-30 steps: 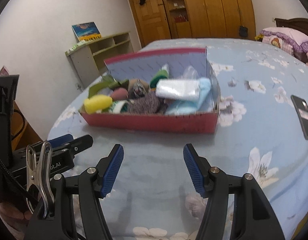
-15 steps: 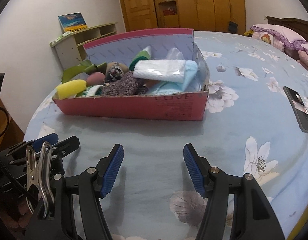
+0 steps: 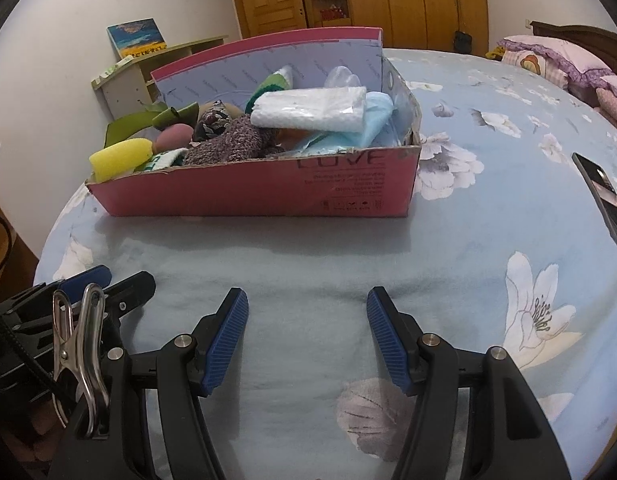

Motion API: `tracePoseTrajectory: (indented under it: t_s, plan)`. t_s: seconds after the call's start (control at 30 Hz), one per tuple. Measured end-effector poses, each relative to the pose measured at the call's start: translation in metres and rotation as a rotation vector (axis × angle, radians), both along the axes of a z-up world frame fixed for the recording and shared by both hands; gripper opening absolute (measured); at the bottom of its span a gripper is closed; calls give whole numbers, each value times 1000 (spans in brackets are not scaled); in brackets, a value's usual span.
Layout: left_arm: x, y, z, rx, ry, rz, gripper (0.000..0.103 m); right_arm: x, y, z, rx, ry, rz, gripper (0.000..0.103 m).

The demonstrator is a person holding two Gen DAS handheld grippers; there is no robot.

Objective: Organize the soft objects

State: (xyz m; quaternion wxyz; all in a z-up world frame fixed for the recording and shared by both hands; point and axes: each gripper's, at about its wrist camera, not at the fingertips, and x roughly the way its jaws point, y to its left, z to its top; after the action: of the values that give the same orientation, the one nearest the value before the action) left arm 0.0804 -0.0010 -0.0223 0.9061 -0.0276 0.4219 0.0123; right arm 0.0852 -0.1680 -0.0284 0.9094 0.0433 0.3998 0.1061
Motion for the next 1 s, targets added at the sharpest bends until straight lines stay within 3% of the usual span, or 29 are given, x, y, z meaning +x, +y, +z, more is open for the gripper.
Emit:
tracePoseTrajectory:
  t_s: [1.0]
  plan:
    - [-2,3,-1,-5,-3,-5,64,-2,2,-1,-13,-8,-1,64]
